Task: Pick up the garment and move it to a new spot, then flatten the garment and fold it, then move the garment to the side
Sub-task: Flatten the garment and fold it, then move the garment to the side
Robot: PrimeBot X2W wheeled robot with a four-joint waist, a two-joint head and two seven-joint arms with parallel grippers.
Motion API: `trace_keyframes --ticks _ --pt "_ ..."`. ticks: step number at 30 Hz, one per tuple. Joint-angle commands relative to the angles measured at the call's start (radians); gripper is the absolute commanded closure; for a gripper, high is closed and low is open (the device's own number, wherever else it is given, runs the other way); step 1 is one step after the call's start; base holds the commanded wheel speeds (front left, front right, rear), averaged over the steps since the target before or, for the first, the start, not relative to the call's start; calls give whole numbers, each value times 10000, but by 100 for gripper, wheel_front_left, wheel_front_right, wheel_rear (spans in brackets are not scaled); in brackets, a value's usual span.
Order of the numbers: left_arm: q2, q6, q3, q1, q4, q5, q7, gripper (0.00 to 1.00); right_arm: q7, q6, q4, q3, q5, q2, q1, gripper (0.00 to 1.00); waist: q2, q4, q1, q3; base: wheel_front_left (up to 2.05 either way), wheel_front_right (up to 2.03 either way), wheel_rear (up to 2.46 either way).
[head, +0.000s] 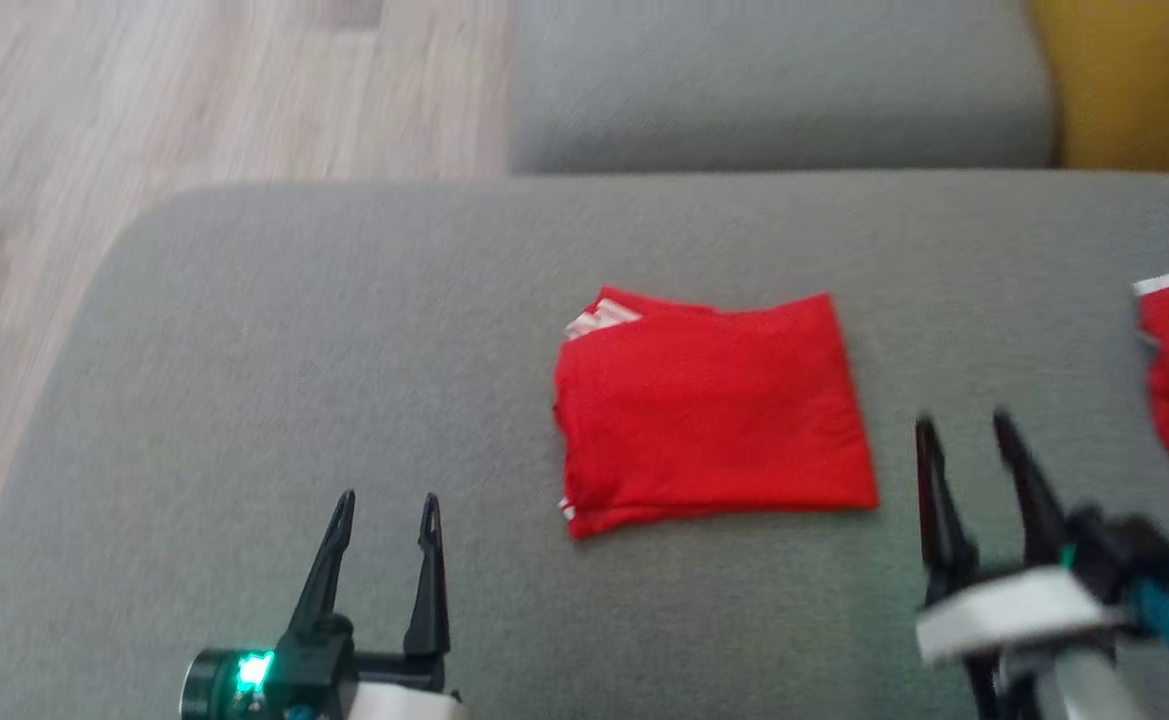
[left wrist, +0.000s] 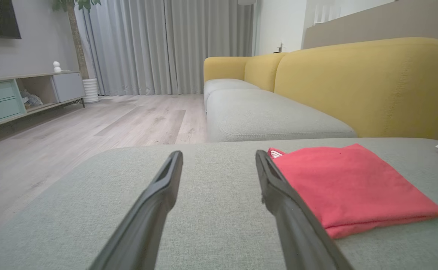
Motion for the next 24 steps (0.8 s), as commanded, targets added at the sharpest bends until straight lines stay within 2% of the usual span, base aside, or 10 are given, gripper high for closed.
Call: trace_keyframes --ticks 1,9,24 --pt "-29 -87 505 -135 -206 -50 -95 0 -103 67 -497 269 -26 -51 38 0 0 -519 2 -675 0 0 0" --pt "-18 -429 918 780 -79 26 -95 0 -104 67 -802 681 -29 -351 1755 0 0 -858 2 -1119 0 0 0" --pt "-52 -552 1274 1024 -1 248 -95 0 -104 67 -834 931 -33 -350 1852 0 0 -691 2 -1074 0 0 0"
